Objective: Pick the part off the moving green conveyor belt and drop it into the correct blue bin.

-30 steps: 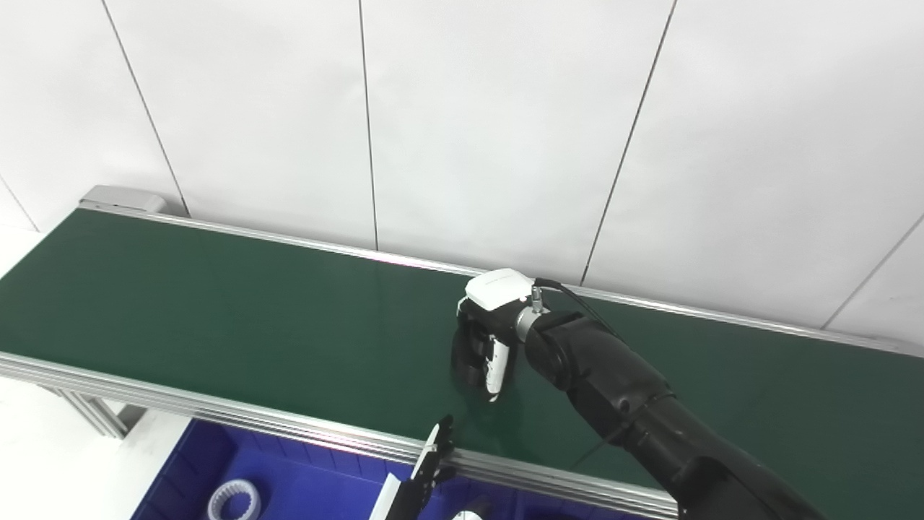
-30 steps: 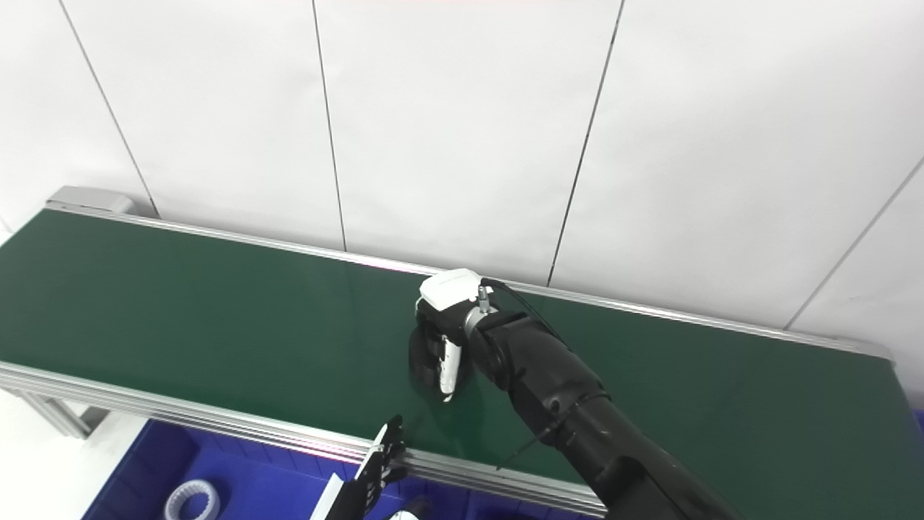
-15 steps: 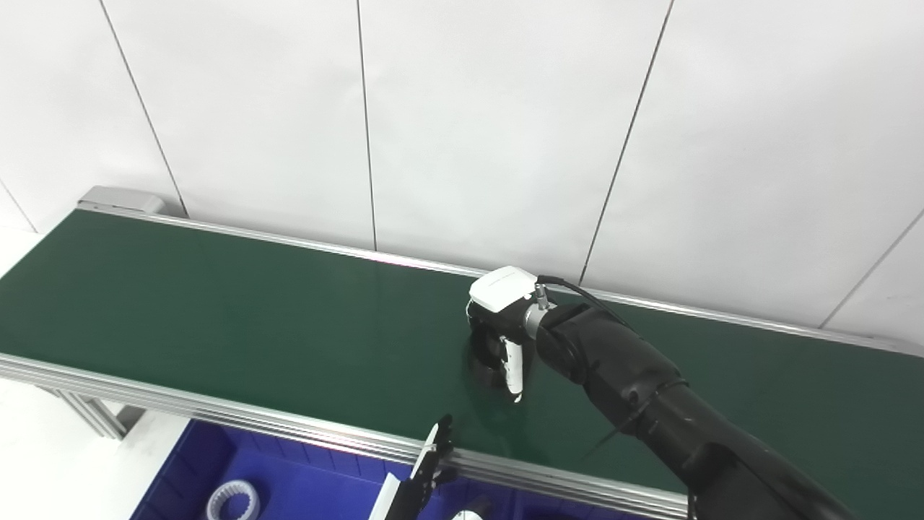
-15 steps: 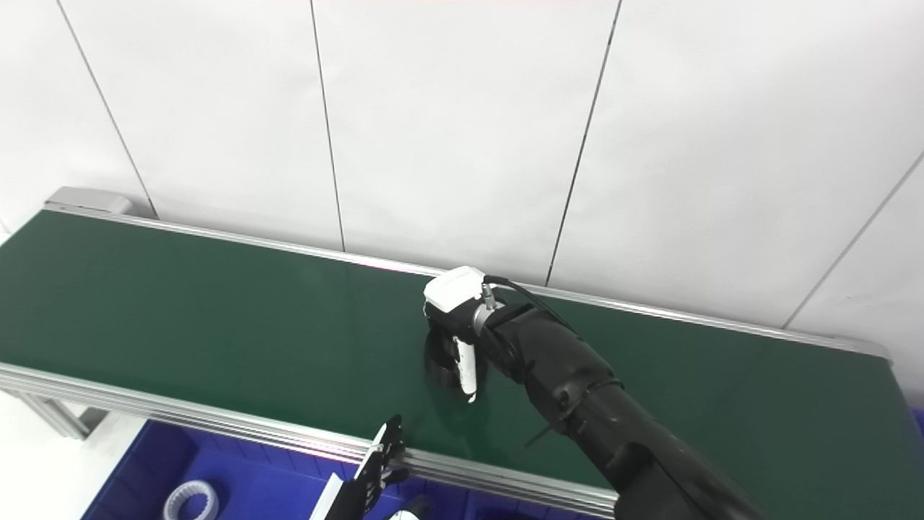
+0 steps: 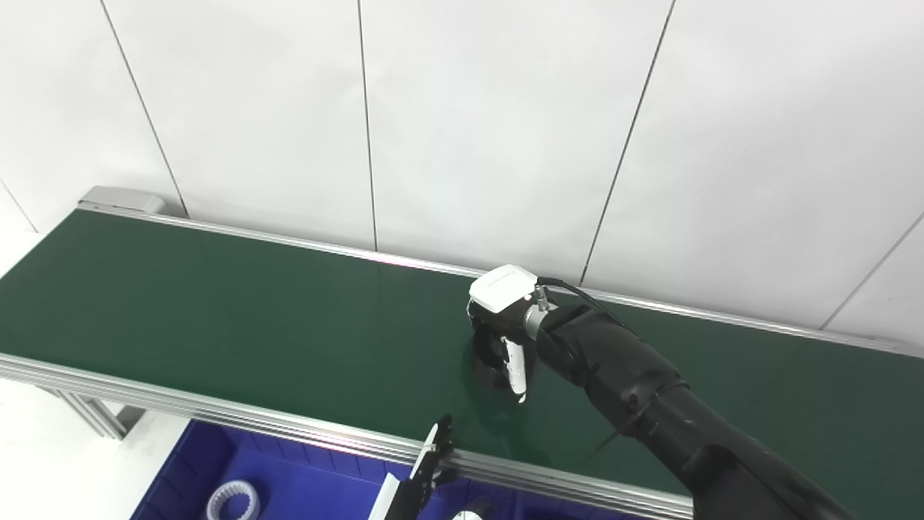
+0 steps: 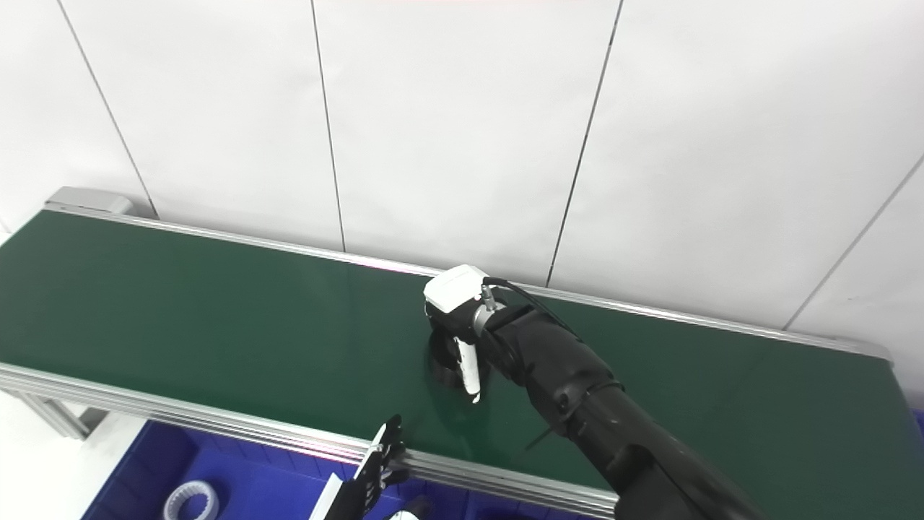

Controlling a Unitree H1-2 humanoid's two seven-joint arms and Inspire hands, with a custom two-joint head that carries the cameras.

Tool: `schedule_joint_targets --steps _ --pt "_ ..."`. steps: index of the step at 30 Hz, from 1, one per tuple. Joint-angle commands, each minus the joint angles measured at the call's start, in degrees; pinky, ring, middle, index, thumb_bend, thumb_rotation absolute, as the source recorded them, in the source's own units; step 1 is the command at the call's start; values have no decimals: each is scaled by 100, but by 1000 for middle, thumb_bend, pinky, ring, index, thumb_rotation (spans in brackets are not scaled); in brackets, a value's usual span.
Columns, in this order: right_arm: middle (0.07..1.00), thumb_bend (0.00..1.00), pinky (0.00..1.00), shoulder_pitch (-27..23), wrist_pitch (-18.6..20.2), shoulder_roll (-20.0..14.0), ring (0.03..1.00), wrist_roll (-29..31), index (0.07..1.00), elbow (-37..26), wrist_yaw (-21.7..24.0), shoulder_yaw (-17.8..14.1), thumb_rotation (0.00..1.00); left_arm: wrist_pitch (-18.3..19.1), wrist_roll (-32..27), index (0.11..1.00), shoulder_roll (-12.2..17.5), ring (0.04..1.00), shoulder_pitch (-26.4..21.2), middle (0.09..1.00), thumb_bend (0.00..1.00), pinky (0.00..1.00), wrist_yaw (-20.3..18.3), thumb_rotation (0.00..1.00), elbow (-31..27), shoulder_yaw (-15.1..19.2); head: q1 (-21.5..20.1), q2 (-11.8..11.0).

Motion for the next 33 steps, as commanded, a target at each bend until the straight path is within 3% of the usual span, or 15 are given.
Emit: schedule_joint_targets --steps 1,6,16,20,23,30,33 --pt "465 516 278 -138 -477 243 405 217 532 -282 -17 -123 0 79 -119 1000 -1072 955 154 1000 584 842 -87 640 -85 -740 -2 -1" --pt "451 518 252 -97 -501 168 405 398 519 -692 118 -336 0 115 -117 1000 -1046 945 163 1000 576 842 -94 643 -107 -732 -26 -5" --pt "487 518 317 -93 -120 -359 416 898 508 -2935 1626 -847 0 275 -285 1000 -839 962 218 1000 557 852 -216 629 -388 -664 -362 150" --pt "464 517 286 -151 156 -556 401 750 528 -3709 2425 -877 0 374 -295 1000 -686 964 245 1000 501 882 -311 624 -615 -616 -614 325" --pt "467 519 293 -185 256 -622 404 661 520 -4030 2891 -848 0 510 -398 1000 -563 965 310 1000 496 878 -421 634 -860 -561 -948 577" --pt "487 515 313 422 388 -1051 397 335 529 -5165 3780 -760 0 868 -525 1000 -388 954 518 1000 618 909 -491 743 -1439 -383 -1608 961" --pt "485 513 309 717 307 -1277 389 195 536 -5464 4023 -694 0 1074 -896 1000 -313 972 593 1000 641 923 -623 728 -1699 -300 -1844 1071"
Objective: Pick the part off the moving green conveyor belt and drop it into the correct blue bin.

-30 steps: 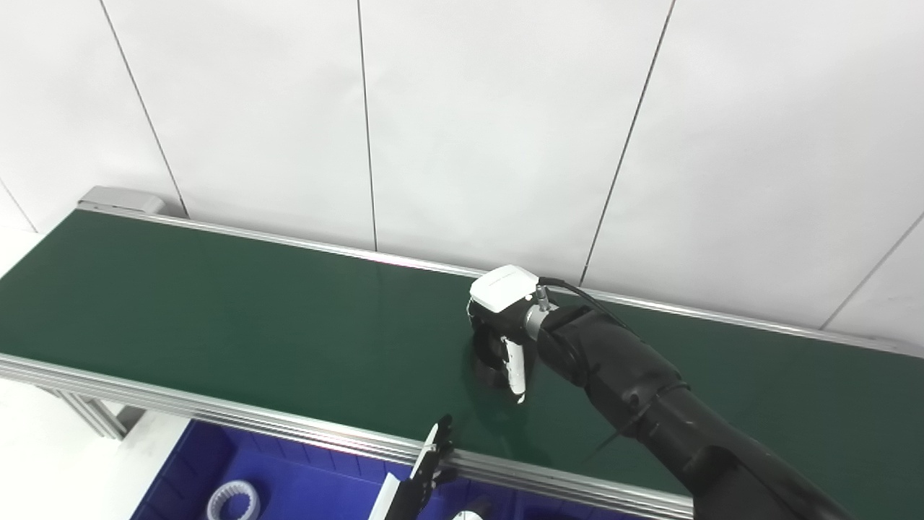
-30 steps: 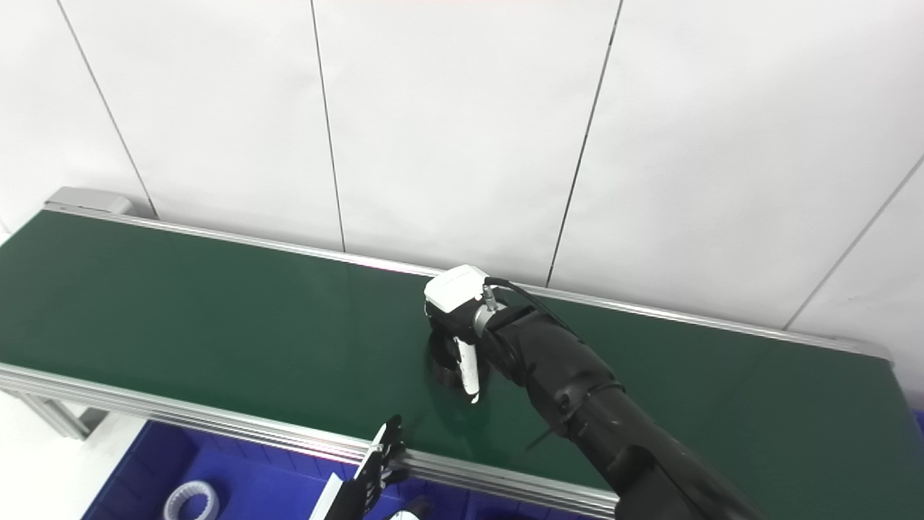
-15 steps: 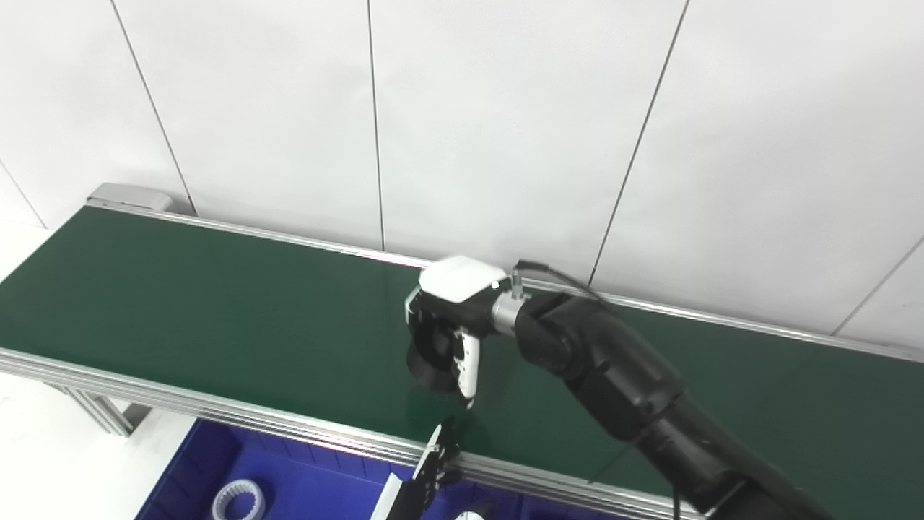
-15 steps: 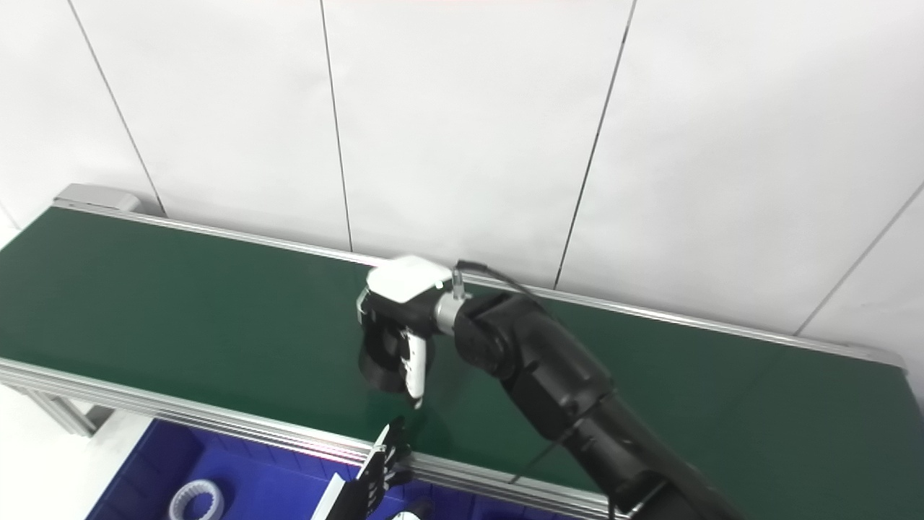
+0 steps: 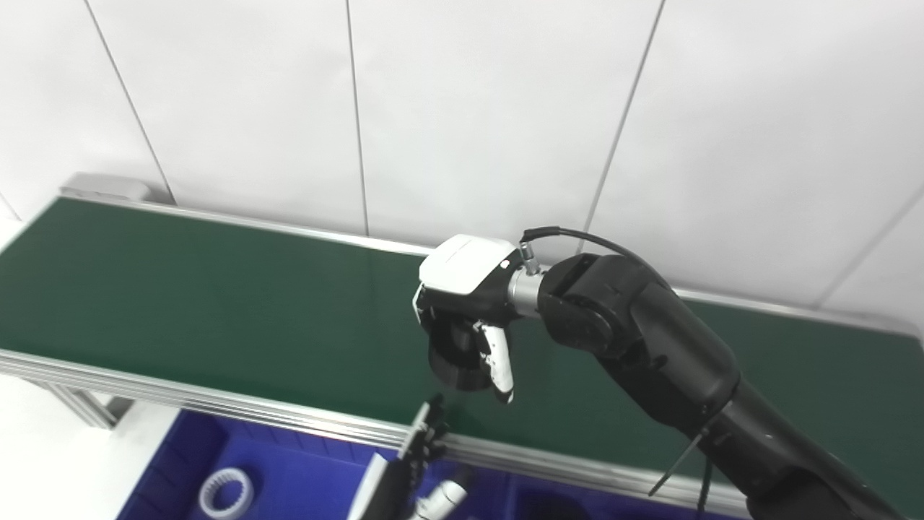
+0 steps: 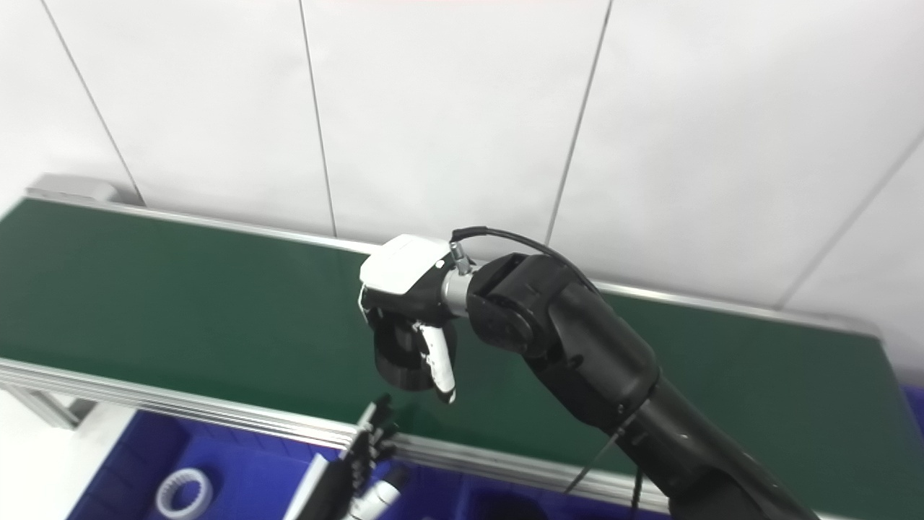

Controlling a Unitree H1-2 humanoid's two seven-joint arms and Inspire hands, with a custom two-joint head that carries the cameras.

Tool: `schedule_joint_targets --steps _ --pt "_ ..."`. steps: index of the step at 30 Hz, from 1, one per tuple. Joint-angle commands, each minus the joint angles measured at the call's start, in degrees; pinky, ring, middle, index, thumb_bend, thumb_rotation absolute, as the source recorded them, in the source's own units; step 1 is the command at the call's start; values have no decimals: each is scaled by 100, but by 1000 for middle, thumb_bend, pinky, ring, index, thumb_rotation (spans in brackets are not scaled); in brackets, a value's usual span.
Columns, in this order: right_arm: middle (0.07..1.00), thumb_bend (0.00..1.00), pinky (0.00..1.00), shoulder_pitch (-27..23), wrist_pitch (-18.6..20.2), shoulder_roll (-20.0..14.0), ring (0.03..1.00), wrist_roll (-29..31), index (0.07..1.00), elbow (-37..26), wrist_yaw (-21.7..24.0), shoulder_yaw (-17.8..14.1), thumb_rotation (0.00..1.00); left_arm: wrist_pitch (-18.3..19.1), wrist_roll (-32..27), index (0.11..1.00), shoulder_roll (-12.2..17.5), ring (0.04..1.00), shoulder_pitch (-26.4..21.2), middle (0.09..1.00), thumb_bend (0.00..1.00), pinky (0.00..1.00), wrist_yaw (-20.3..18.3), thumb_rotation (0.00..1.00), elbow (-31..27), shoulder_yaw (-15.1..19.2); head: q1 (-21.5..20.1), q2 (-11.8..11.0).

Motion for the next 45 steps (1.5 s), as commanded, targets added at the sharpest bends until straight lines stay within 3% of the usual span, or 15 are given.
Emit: schedule_joint_targets --steps 1,3,11,16,19,23,30,36,38,40,41,42,43,44,45 --pt "484 511 305 -28 -40 -215 382 -137 546 -346 180 -12 0 80 -263 1000 -325 977 133 1000 640 918 -116 730 -356 -203 -101 69" --pt "484 510 310 132 -56 -338 380 -209 551 -598 373 1 0 271 -380 1000 -220 975 146 1000 633 914 -178 741 -583 -147 -384 238" --pt "488 512 332 879 91 -767 393 -478 542 -1490 1139 -38 0 1078 -793 1000 123 1000 25 1000 514 998 -453 791 -1342 139 -879 677" --pt "475 513 297 1377 -44 -910 377 -629 542 -1753 1113 -152 0 1466 -943 1000 190 1000 -18 1000 534 999 -514 775 -1651 305 -1099 826" --pt "461 514 250 1815 85 -943 366 -818 540 -2077 1329 -184 0 1682 -989 1000 262 1000 -33 1000 556 987 -520 765 -1816 436 -1277 931" --pt "478 511 229 2342 180 -909 363 -932 536 -2436 1552 -315 0 1818 -1216 1000 335 1000 -47 1000 512 1000 -576 776 -1932 555 -1296 1000" --pt "509 516 168 3179 61 -863 394 -1327 492 -2567 1287 -545 0 2037 -1280 1000 359 1000 9 1000 499 1000 -567 780 -2092 613 -1190 1026" --pt "503 518 151 3771 32 -860 412 -1691 490 -2573 927 -825 0 2124 -1412 1000 300 1000 82 1000 559 1000 -547 757 -2081 693 -1144 1011" --pt "478 526 138 3935 -65 -881 252 -1865 489 -2554 677 -882 0 2135 -1420 1000 291 1000 100 1000 556 1000 -549 753 -2078 698 -1110 1013" --pt "471 530 149 4109 -110 -894 228 -2044 488 -2544 368 -949 0 2144 -1401 1000 293 1000 112 1000 552 1000 -556 751 -2074 694 -1083 1007" --pt "444 528 219 4195 -90 -895 308 -2128 502 -2548 272 -986 0 2149 -1387 1000 296 1000 116 1000 555 1000 -559 752 -2068 691 -1071 1000" --pt "481 529 393 4249 -78 -889 493 -2179 498 -2551 227 -1014 1 2150 -1379 1000 299 1000 119 1000 561 1000 -560 754 -2064 689 -1062 995" --pt "483 529 402 4343 -73 -887 503 -2361 498 -2539 76 -1027 1 2146 -1358 1000 304 1000 119 1000 561 1000 -563 754 -2057 680 -1039 988" --pt "616 671 520 4403 -81 -881 604 -2493 603 -2529 -23 -1037 102 2143 -1344 1000 308 1000 118 1000 563 1000 -566 755 -2053 674 -1039 988" --pt "683 744 581 4499 -67 -866 657 -2599 657 -2505 -228 -1073 155 2144 -1341 1000 302 1000 120 1000 564 1000 -564 757 -2053 667 -1006 982"
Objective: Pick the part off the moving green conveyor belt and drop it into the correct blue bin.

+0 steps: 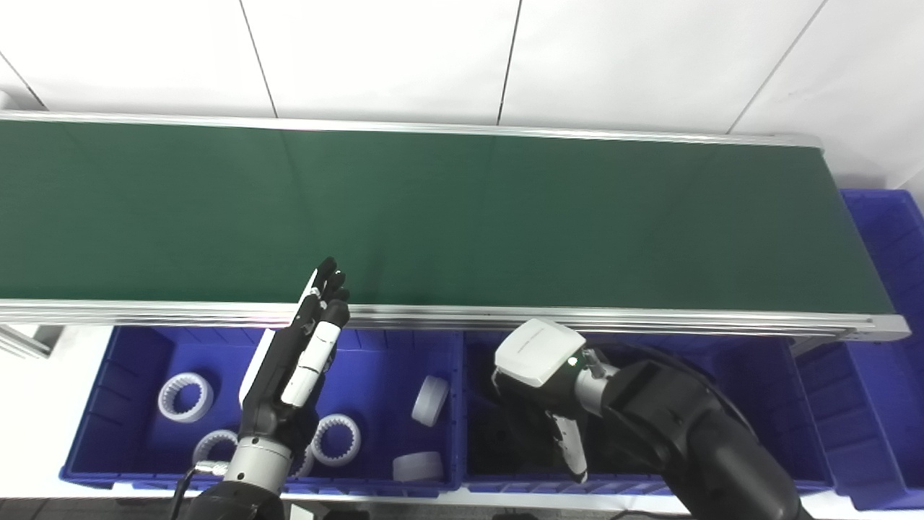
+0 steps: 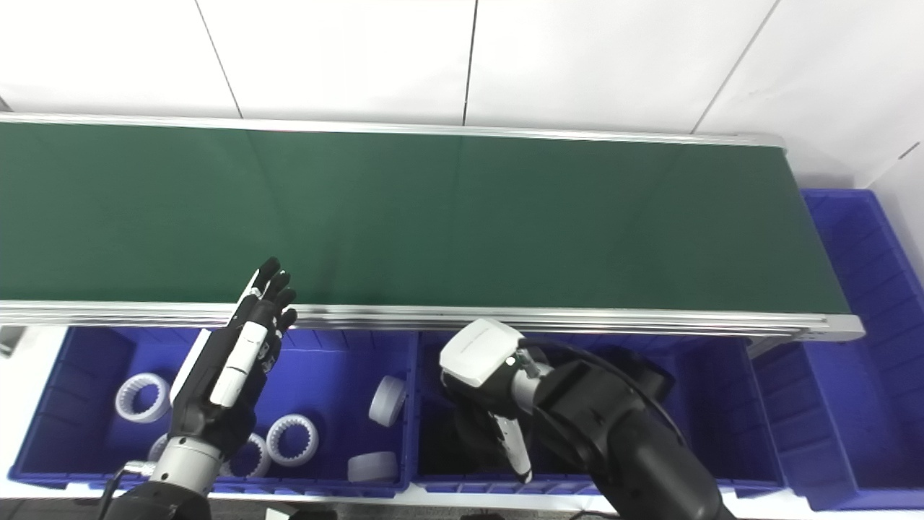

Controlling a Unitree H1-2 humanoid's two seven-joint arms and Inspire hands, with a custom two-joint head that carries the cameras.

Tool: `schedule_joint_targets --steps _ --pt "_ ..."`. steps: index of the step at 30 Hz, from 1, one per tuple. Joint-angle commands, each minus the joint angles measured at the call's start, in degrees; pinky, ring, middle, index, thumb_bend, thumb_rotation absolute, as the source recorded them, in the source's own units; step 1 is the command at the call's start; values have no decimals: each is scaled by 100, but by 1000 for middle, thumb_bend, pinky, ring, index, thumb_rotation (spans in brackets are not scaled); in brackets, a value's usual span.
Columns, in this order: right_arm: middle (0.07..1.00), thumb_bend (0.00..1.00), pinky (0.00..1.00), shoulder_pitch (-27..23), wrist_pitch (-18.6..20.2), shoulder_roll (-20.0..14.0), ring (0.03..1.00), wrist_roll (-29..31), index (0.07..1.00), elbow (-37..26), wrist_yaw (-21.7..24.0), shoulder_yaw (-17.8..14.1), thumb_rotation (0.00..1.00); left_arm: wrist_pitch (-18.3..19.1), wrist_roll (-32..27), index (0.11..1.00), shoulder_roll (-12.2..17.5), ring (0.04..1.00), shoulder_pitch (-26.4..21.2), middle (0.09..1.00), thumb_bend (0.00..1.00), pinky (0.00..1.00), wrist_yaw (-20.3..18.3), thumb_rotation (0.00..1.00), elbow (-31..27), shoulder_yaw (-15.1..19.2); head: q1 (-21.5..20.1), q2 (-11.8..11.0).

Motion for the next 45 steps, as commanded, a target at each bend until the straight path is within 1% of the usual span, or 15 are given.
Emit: schedule_joint_targets --steps 1,6,12,23,26,28,29,31,34,36,38,40,41,42,45 --pt "735 822 679 86 -75 21 726 -221 708 -86 -522 -128 224 -14 -2 1000 -13 1000 -4 1000 551 1000 -39 756 -142 -30 41 -12" --pt "881 941 866 335 -103 53 885 -538 795 41 -1239 -231 387 -13 31 1000 -12 1000 2 1000 554 1000 -28 754 -110 -39 64 -39" --pt "949 997 837 384 -60 131 919 -628 816 59 -1309 -319 422 -26 48 1000 -6 1000 4 1000 531 1000 -41 761 -76 -60 137 -91" --pt "901 999 773 563 73 366 868 -587 790 -242 -949 -585 407 -55 67 1000 -22 1000 54 1000 553 1000 -48 762 -54 -87 290 -147" --pt "849 983 695 815 160 555 807 -324 776 -480 -993 -781 380 -135 81 1000 -5 1000 76 1000 522 1000 -74 760 -19 -113 428 -199" --pt "815 962 640 1179 221 787 766 172 753 -646 -1372 -995 344 -227 164 1000 39 1000 81 1000 519 995 -102 768 21 -155 577 -253" --pt "783 904 584 1415 308 981 725 501 730 -754 -1556 -1132 326 -283 208 1000 40 1000 92 1000 529 992 -94 762 39 -169 694 -297" --pt "765 867 557 1838 464 1382 702 1106 719 -935 -1899 -1369 324 -456 278 1000 19 1000 115 1000 530 993 -73 753 102 -173 799 -366" --pt "748 811 553 2420 577 1964 686 1723 713 -1123 -2508 -1592 332 -835 381 1000 -50 1000 132 1000 537 1000 -5 765 279 -138 950 -477" --pt "771 792 590 2896 581 2484 717 2262 725 -1149 -3126 -1738 340 -1156 483 1000 -95 1000 125 1000 540 1000 57 785 451 -93 1091 -604" --pt "806 759 650 3338 393 3027 768 3012 765 -984 -3884 -1894 383 -1485 583 1000 -106 1000 121 1000 553 1000 104 804 626 -47 1236 -763" --pt "825 737 684 3554 123 3367 793 3664 786 -729 -4419 -2017 412 -1810 656 1000 -101 1000 120 1000 564 1000 139 806 784 -14 1299 -830" --pt "849 702 702 3614 -11 3479 805 3948 823 -599 -4627 -2062 523 -1972 694 1000 -99 1000 124 1000 587 1000 153 806 858 1 1347 -880" --pt "858 690 709 3646 -289 3646 809 4396 835 -308 -4968 -2216 562 -2213 767 1000 -84 1000 143 1000 594 1000 187 806 954 21 1447 -963" --pt "887 580 754 3613 -1012 3738 842 5125 875 381 -5749 -2443 670 -2617 925 1000 -66 1000 215 1000 663 1000 255 807 1092 55 1557 -1045"
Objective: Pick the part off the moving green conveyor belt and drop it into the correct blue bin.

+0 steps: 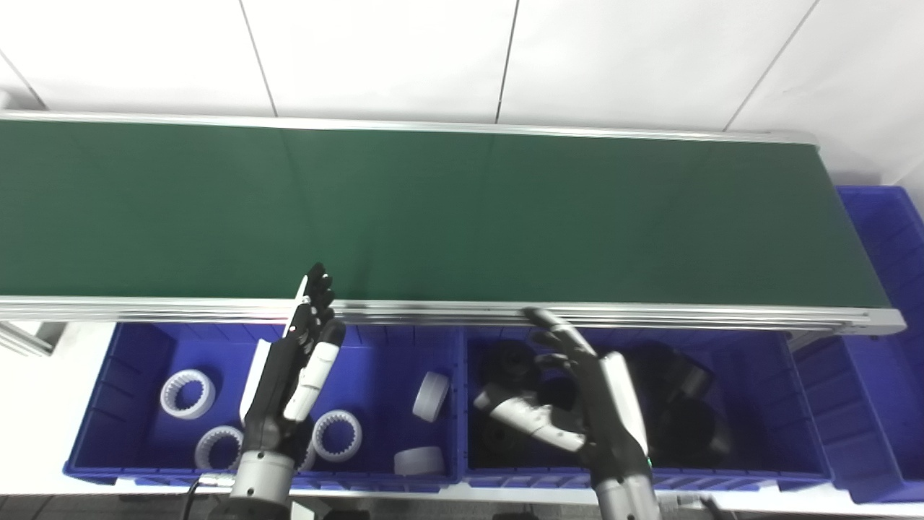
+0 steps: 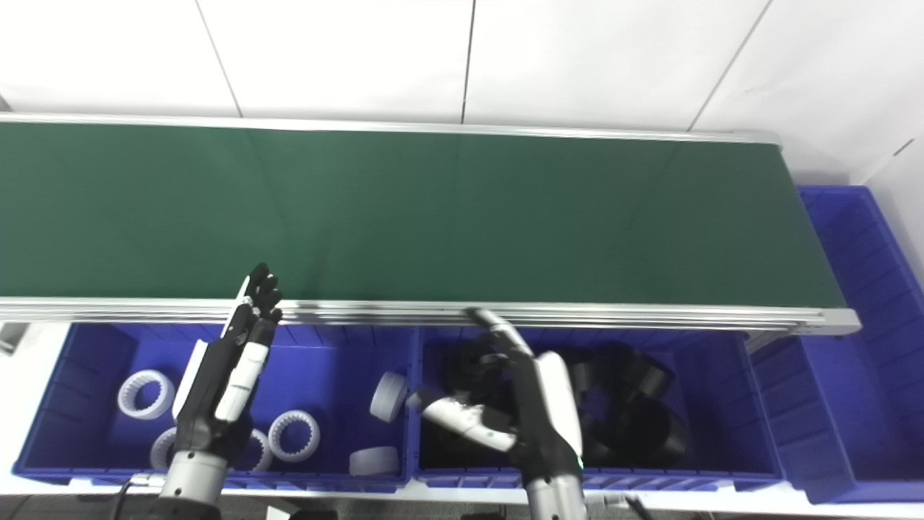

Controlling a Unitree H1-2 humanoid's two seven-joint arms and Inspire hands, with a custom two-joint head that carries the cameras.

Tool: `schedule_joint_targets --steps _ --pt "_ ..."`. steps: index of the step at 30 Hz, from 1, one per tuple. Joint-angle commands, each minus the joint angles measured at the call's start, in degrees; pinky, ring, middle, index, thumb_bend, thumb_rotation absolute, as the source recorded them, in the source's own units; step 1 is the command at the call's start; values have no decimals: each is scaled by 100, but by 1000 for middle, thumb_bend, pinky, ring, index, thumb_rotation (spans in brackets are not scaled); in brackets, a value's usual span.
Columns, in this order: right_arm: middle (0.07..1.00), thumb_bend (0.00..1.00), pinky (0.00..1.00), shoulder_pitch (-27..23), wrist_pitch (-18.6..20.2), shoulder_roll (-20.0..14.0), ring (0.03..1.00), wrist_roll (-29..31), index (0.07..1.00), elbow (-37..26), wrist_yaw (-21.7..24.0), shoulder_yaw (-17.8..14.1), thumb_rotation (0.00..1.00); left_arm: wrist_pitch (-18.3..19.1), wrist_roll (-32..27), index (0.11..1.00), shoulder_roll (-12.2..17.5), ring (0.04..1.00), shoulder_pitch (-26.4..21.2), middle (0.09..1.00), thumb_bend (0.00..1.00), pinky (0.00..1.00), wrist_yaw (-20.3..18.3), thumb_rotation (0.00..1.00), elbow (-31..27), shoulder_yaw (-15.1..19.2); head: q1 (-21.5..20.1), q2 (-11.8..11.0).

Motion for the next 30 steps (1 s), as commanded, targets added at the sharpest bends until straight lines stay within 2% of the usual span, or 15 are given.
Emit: schedule_joint_targets --steps 1,3,6,9,15,20,26,30 --pt "891 564 763 65 -886 391 845 430 881 382 -658 15 677 -519 171 1000 -17 1000 86 1000 678 1000 78 808 -66 14 76 -55" --pt "925 568 812 31 -1240 359 870 553 918 696 -995 -37 783 -690 288 1000 -21 1000 137 1000 706 1000 127 802 -4 34 117 -114" --pt "937 668 836 -45 -1728 308 892 633 938 1053 -1355 -46 900 -953 328 1000 -19 1000 188 1000 704 1000 163 777 108 37 124 -189" --pt "946 644 844 -93 -2053 272 900 705 961 1289 -1542 11 982 -1146 302 1000 6 1000 235 1000 683 1000 139 749 190 29 69 -301" --pt "967 691 835 -148 -2266 193 910 639 981 1522 -1738 65 1000 -1256 452 1000 -19 1000 315 1000 678 986 162 752 249 3 95 -450" --pt "999 664 891 -245 -2328 -43 961 899 999 1600 -1705 260 1000 -1321 484 1000 -68 1000 324 1000 668 977 200 753 351 4 129 -536" --pt "1000 682 911 -407 -2331 -333 957 699 1000 1689 -2044 564 1000 -1302 435 1000 -60 1000 283 1000 679 972 208 762 398 30 63 -579" --pt "996 677 902 -562 -2332 -536 953 393 994 1795 -2459 768 1000 -1224 410 1000 -56 1000 266 1000 684 973 202 772 364 53 -18 -602"
